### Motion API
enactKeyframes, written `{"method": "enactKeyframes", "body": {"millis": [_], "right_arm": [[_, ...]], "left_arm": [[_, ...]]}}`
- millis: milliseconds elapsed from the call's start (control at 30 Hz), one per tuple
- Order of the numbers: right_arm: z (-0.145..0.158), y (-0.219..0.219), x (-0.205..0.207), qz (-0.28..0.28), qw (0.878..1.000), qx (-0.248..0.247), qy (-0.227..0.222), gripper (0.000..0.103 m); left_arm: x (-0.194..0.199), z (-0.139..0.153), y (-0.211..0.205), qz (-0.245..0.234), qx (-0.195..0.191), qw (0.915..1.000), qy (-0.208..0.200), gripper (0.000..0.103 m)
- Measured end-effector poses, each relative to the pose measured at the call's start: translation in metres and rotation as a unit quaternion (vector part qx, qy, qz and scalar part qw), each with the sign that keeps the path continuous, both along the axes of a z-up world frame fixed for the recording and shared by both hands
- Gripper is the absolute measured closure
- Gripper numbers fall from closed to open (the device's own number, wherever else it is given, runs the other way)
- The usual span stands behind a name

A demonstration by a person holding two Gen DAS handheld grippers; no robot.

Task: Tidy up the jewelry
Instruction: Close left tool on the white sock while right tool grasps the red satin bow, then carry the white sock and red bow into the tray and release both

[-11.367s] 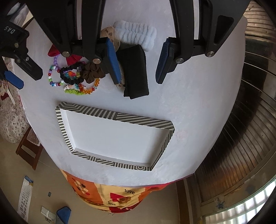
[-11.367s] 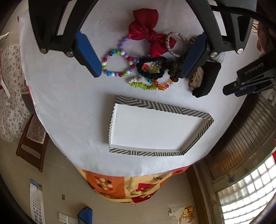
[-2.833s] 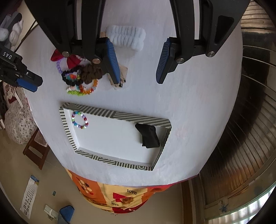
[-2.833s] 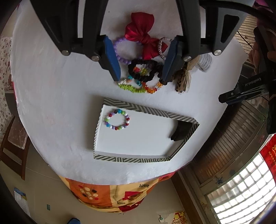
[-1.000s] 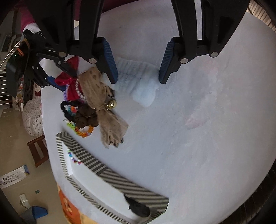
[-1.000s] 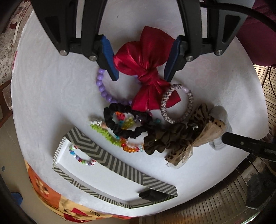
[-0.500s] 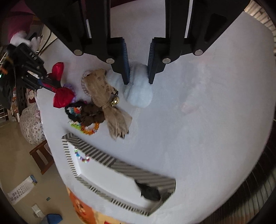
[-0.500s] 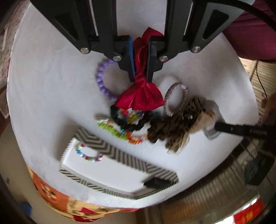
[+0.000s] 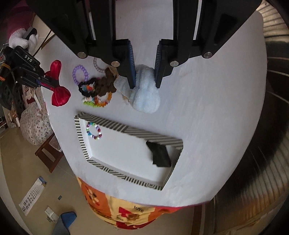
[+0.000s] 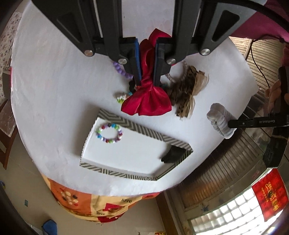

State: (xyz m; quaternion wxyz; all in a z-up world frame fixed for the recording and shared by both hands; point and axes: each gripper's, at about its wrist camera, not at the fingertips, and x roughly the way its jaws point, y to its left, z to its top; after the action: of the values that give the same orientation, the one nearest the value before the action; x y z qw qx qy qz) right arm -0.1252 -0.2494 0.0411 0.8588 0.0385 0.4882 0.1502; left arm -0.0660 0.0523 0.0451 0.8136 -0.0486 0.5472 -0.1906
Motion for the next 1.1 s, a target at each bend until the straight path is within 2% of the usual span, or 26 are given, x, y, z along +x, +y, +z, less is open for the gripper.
{"method": "enactKeyframes", "body": {"millis": [400,733,1100], "right_arm": [[0.017,0.005,0.024,-0.007,1.000,-0.006,-0.024,0.091],[0.027,0.005,0.048,-0.015,0.999,-0.005,-0.038,0.091],[0.028,-0.004,0.085,-0.033,0.999,-0.011,-0.041,0.091]], "left_arm": [[0.030,0.021,-0.034,-0.027,0.020,0.9983,-0.047,0.093],[0.052,0.023,-0.051,-0.036,0.034,0.9971,-0.058,0.093],[0.085,0.023,-0.061,-0.028,0.028,0.9979,-0.052,0.093]]}}
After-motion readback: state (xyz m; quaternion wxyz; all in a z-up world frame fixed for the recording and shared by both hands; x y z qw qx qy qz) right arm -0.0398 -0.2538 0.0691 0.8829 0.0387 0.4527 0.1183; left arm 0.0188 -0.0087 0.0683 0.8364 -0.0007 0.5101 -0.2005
